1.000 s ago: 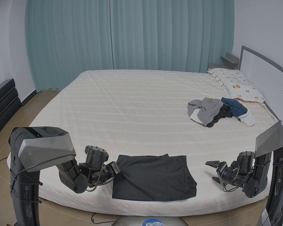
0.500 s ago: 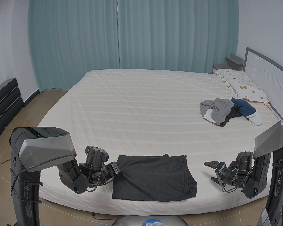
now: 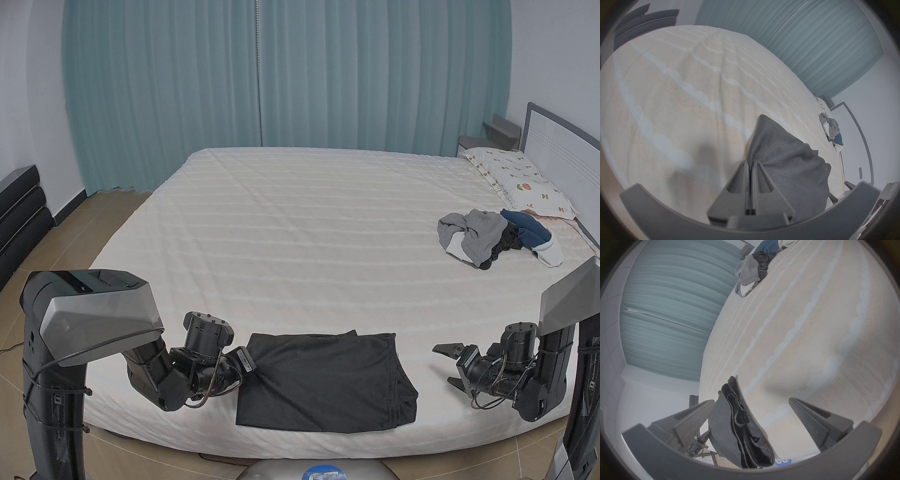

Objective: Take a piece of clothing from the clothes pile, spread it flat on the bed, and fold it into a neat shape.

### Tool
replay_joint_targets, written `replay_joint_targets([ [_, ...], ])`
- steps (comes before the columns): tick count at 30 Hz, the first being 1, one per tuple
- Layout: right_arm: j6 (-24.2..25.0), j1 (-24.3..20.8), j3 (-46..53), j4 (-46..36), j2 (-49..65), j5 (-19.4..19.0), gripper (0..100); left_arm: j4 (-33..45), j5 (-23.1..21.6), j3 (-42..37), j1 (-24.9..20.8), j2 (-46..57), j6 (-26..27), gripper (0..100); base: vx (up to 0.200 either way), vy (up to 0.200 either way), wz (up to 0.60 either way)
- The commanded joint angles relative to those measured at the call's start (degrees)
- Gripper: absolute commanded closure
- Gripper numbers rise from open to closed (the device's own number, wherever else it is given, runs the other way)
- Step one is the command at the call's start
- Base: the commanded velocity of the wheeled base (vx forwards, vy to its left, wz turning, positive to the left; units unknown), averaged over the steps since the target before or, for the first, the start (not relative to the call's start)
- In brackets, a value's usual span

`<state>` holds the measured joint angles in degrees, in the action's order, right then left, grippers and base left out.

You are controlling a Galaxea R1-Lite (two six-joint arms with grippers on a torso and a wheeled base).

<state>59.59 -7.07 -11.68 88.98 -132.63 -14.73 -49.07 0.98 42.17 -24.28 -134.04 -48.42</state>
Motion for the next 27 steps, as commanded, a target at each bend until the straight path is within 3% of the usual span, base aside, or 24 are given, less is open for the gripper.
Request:
replay_joint_targets([
  [1,0.0,0.0,0.1,0.7,-0.2,0.0,0,0.0,0.0,0.1,-0.1,0.2,0.0,100,0.0,0.0,0.0],
  [6,0.0,0.0,0.1,0.7,-0.1,0.0,0,0.0,0.2,0.1,-0.1,0.2,-0.3,100,0.0,0.0,0.0],
  [7,0.0,0.0,0.2,0.7,0.0,0.0,0,0.1,0.2,0.0,-0.2,0.3,-0.4,0,0.0,0.0,0.0],
  [18,-0.8,0.2,1.0,0.6,3.9,0.3,0,4.2,0.2,-0.2,0.4,6.1,-0.8,0,0.0,0.0,0.0],
  [24,-6.7,0.9,2.5,0.6,6.2,2.9,0,5.0,0.3,-0.5,0.6,12.9,-2.2,0,0.0,0.0,0.0],
  [25,-11.8,1.4,3.5,0.6,8.3,7.7,0,5.7,2.6,-0.7,0.6,17.5,-1.3,0,0.0,0.0,0.0],
  [27,-14.9,1.4,5.4,0.6,12.3,10.9,0,6.9,5.5,-0.7,0.6,21.4,1.3,0,0.0,0.0,0.0],
])
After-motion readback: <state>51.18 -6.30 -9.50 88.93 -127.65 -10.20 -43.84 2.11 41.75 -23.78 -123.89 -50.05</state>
